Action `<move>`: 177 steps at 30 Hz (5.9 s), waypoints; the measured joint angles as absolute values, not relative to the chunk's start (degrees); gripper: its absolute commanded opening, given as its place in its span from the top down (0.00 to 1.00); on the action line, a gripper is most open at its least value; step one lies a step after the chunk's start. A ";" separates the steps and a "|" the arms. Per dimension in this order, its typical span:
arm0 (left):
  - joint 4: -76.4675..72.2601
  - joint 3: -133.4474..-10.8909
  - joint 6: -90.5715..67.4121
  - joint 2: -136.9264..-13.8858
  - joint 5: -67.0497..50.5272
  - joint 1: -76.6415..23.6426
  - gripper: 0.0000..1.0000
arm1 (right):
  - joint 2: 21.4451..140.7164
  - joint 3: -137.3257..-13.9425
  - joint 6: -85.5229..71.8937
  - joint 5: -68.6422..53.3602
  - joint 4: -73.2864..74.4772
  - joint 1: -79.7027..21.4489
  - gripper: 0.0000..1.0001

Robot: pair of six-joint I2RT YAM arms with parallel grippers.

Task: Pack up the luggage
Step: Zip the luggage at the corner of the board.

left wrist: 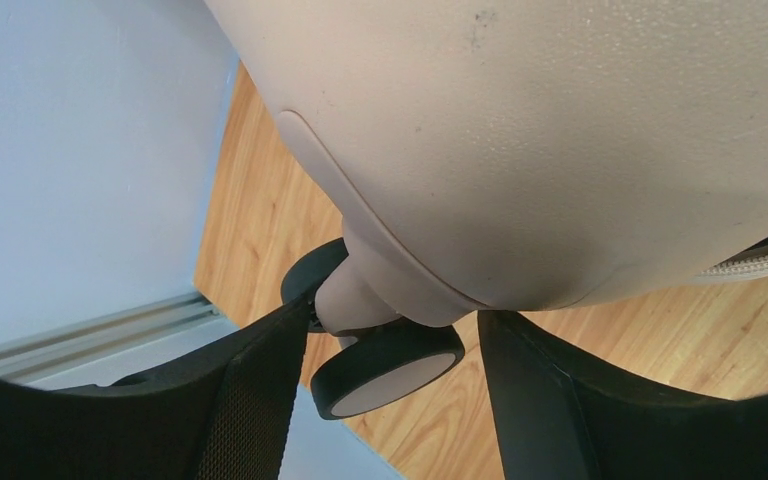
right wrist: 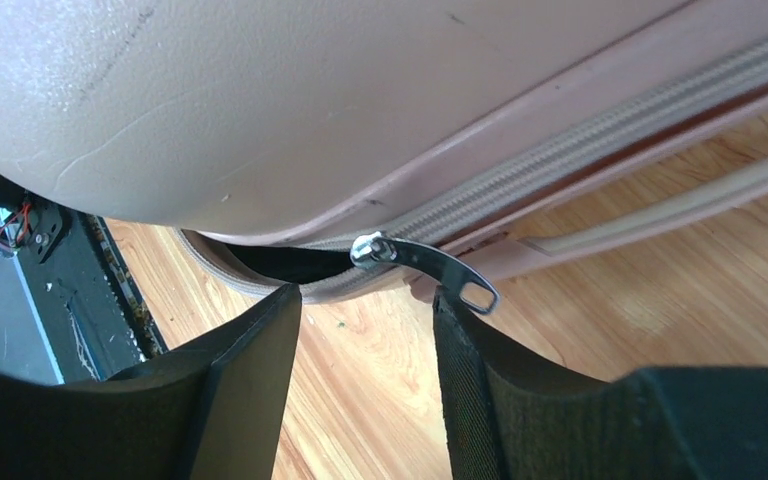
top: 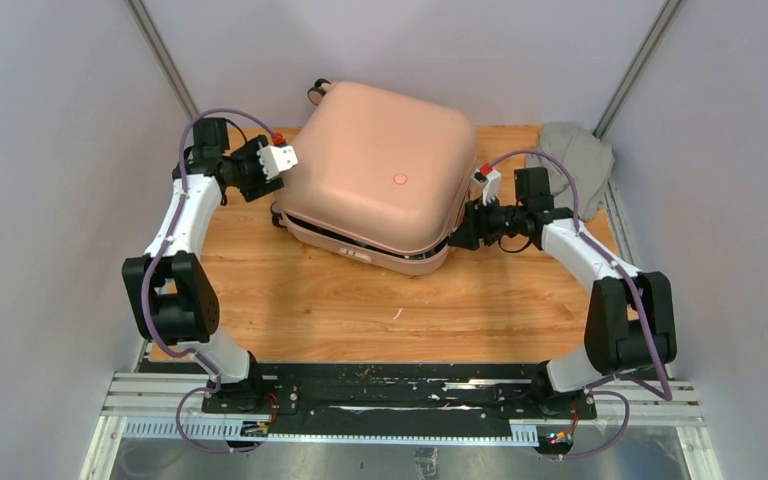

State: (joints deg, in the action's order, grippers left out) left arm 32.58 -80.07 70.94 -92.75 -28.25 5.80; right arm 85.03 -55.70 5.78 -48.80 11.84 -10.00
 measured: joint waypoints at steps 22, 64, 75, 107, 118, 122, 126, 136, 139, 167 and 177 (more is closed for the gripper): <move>37.54 -86.06 76.60 -95.39 -30.04 5.76 0.00 | 89.38 -56.73 2.90 -55.02 8.45 -4.10 0.31; 47.27 -92.29 76.88 -100.77 -31.22 5.58 1.00 | 86.80 -46.15 -11.11 -62.43 -7.94 -4.19 1.00; 49.67 -94.50 72.38 -100.75 -30.74 5.37 1.00 | 81.58 -44.69 -9.56 -53.01 -5.87 -7.75 1.00; 49.34 -94.28 57.82 -96.68 -28.84 4.36 1.00 | 58.96 -36.80 -5.52 -26.44 8.23 -33.74 0.49; 49.36 -94.13 56.31 -96.05 -28.45 4.36 1.00 | 56.90 -37.04 -10.52 -26.11 6.39 -15.14 0.29; 49.36 -94.15 55.72 -95.92 -28.45 4.36 1.00 | 62.65 -38.68 -10.00 -31.59 5.41 -13.39 0.29; 49.39 -94.15 55.20 -95.90 -28.47 4.36 1.00 | 66.59 -40.25 -9.19 -36.14 3.11 -12.64 0.30; 48.97 -94.15 53.58 -95.85 -27.94 4.51 1.00 | 75.05 -41.89 -7.57 -45.74 -5.56 -7.25 0.34; 48.51 -94.17 52.97 -95.85 -27.75 4.64 1.00 | 78.43 -42.87 -7.53 -49.32 -7.27 -6.94 0.36; 52.84 -95.02 71.13 -94.59 -28.25 4.67 0.15 | 79.09 -39.13 -16.64 -59.77 -19.33 -5.74 0.65; 55.02 -97.56 80.49 -103.39 -26.63 3.46 0.12 | 77.52 -39.13 -15.42 -59.81 -15.59 -5.76 0.66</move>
State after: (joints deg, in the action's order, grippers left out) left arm 55.02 -97.56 80.49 -103.39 -26.63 3.46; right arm 77.52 -39.13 -15.42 -59.81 -15.59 -5.76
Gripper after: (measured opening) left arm 0.870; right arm 0.336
